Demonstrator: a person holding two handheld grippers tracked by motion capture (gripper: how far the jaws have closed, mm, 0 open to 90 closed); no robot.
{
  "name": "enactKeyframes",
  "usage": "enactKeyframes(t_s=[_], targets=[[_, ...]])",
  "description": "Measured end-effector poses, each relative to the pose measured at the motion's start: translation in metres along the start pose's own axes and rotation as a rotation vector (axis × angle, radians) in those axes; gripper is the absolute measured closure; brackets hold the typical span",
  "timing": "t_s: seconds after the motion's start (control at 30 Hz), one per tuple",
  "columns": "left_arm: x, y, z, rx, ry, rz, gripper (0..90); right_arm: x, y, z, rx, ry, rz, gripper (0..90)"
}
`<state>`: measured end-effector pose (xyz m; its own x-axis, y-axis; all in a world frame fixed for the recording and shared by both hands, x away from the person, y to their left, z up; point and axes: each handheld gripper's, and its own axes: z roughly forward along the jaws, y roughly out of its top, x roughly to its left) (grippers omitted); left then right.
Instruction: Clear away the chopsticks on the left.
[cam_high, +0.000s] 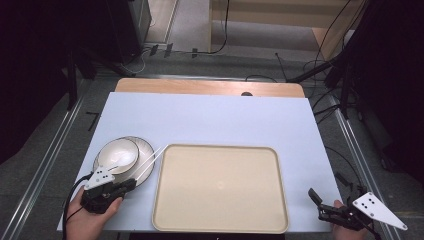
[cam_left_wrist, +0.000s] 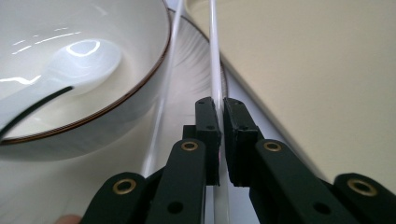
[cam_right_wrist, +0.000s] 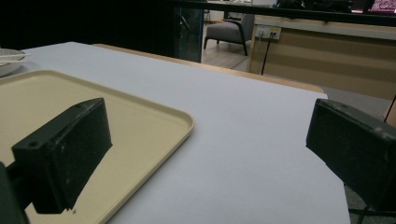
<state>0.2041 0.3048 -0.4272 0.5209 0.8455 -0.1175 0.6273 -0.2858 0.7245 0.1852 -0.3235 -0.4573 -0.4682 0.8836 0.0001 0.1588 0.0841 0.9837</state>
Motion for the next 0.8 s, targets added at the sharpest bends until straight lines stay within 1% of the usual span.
enactKeyframes(t_s=[0.07, 0.1, 0.2, 0.23, 0.27, 0.3, 0.37, 0.43, 0.47, 0.53, 0.63, 0.67, 0.7, 0.73, 0.8], targets=[[-0.004, 0.002, 0.001, -0.001, -0.006, -0.001, 86.2, 0.0, 0.0, 0.0, -0.003, -0.003, -0.001, 0.2], [-0.004, 0.002, 0.001, -0.001, -0.006, -0.001, 86.2, 0.0, 0.0, 0.0, -0.004, -0.003, -0.005, 0.2], [-0.013, 0.005, 0.005, -0.005, -0.02, -0.011, 86.2, 0.001, 0.001, -0.001, -0.004, -0.002, -0.004, 0.2], [-0.015, 0.005, 0.006, -0.002, -0.024, -0.009, 86.2, 0.001, 0.0, -0.001, -0.005, -0.002, -0.005, 0.2], [-0.015, 0.005, 0.006, -0.002, -0.024, -0.009, 86.2, 0.0, 0.0, -0.001, -0.004, -0.002, -0.005, 0.2], [-0.019, 0.007, 0.009, -0.001, -0.022, -0.011, 86.2, 0.0, 0.0, -0.001, -0.004, -0.002, -0.005, 0.2], [-0.023, 0.008, 0.012, 0.005, -0.029, -0.016, 86.3, 0.001, 0.001, -0.001, -0.006, -0.001, -0.003, 0.2], [-0.028, 0.009, 0.016, 0.012, -0.026, -0.019, 86.2, 0.001, 0.001, -0.001, -0.006, -0.001, -0.005, 0.2], [-0.028, 0.009, 0.016, 0.012, -0.026, -0.019, 86.2, 0.001, 0.001, -0.001, -0.002, -0.001, 0.0, 0.2], [-0.036, 0.011, 0.023, 0.033, -0.038, -0.019, 86.2, 0.001, 0.001, -0.001, -0.005, -0.002, -0.004, 0.2], [-0.043, 0.013, 0.031, 0.038, -0.052, -0.028, 86.2, 0.0, 0.001, -0.001, -0.005, -0.001, -0.006, 0.2], [-0.043, 0.013, 0.031, 0.038, -0.052, -0.028, 86.2, 0.0, 0.001, -0.001, -0.005, -0.001, -0.006, 0.2], [-0.046, 0.013, 0.033, 0.039, -0.06, -0.033, 86.2, 0.0, 0.001, -0.001, -0.005, -0.003, -0.007, 0.2], [-0.051, 0.015, 0.038, 0.043, -0.067, -0.033, 86.2, 0.0, 0.001, -0.001, -0.006, -0.003, -0.009, 0.2], [-0.057, 0.016, 0.044, 0.051, -0.064, -0.031, 86.2, -0.001, 0.0, -0.002, -0.006, -0.004, -0.005, 0.2]])
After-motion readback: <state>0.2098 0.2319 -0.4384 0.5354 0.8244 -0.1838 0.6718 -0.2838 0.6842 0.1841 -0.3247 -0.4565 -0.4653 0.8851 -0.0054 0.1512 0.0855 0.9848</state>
